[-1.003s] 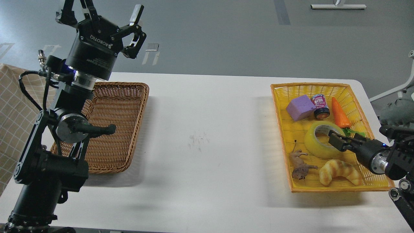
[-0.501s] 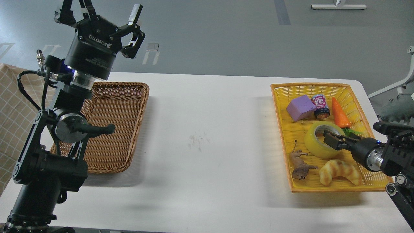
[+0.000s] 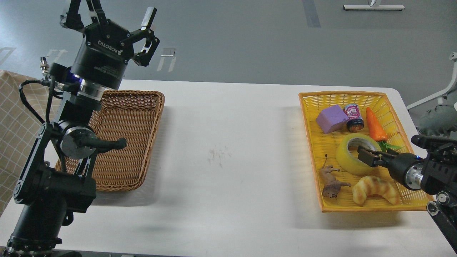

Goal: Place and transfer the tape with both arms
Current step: 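Close the right gripper on the rim of the clear tape roll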

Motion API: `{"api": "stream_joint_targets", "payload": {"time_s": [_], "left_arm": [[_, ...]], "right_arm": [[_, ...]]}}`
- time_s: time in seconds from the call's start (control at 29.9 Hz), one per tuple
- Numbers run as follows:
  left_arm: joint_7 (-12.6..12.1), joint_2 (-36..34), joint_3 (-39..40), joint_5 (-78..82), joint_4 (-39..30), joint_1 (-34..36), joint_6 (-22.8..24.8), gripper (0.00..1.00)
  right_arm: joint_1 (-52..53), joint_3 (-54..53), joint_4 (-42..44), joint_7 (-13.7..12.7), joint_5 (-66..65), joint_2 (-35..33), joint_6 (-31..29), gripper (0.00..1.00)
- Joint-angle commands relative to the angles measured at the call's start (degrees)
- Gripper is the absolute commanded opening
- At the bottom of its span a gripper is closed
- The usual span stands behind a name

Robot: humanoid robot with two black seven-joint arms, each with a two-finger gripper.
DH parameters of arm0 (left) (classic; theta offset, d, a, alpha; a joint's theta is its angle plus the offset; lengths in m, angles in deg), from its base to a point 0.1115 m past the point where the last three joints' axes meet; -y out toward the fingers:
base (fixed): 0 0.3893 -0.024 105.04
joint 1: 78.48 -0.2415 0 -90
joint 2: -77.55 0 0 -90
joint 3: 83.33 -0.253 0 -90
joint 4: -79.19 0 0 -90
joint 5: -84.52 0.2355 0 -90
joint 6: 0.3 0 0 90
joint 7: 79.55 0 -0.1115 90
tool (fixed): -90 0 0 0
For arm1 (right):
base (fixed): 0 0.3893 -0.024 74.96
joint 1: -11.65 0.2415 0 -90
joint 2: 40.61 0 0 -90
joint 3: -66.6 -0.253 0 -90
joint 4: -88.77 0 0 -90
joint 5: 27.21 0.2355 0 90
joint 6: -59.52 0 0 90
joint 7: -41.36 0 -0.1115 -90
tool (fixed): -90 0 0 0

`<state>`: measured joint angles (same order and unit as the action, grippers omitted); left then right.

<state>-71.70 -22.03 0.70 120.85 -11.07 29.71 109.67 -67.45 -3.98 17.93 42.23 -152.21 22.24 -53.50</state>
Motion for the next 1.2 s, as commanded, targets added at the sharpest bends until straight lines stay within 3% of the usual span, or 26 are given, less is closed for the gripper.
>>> {"api": "stream_joint_targets", "payload": {"time_s": [0.0, 0.07, 0.2, 0.37, 0.8, 1.17], "left_arm": [[-0.02, 0.0, 0.08, 0.06, 0.0, 0.0, -0.02, 0.98], [0.07, 0.0, 0.09, 0.06, 0.0, 0.0, -0.02, 0.98], [-0.02, -0.09, 0.0, 0.14, -0.18, -0.09, -0.9, 0.98], [-0.02, -0.35, 0.0, 0.14, -0.18, -0.09, -1.34, 0.98], [-0.11, -0.44, -0.09, 0.14, -0.09, -0.09, -1.52, 0.98], [-0.11, -0.53, 0.17, 0.06, -0.09, -0.61, -1.6, 0.98]], "right_arm": [[-0.01, 0.0, 0.0, 0.09, 0.0, 0.17, 0.0, 0.86], [-0.01, 0.0, 0.0, 0.09, 0.0, 0.25, 0.0, 0.84], [-0.01, 0.0, 0.0, 0.62, 0.0, 0.43, 0.08, 0.64], [-0.1, 0.0, -0.09, 0.62, 0.0, 0.43, 0.26, 0.5], [-0.53, 0.0, -0.18, 0.18, 0.0, 0.34, 0.17, 0.54], [-1.94, 0.0, -0.88, 0.44, 0.0, -0.27, 0.0, 0.48]]}}
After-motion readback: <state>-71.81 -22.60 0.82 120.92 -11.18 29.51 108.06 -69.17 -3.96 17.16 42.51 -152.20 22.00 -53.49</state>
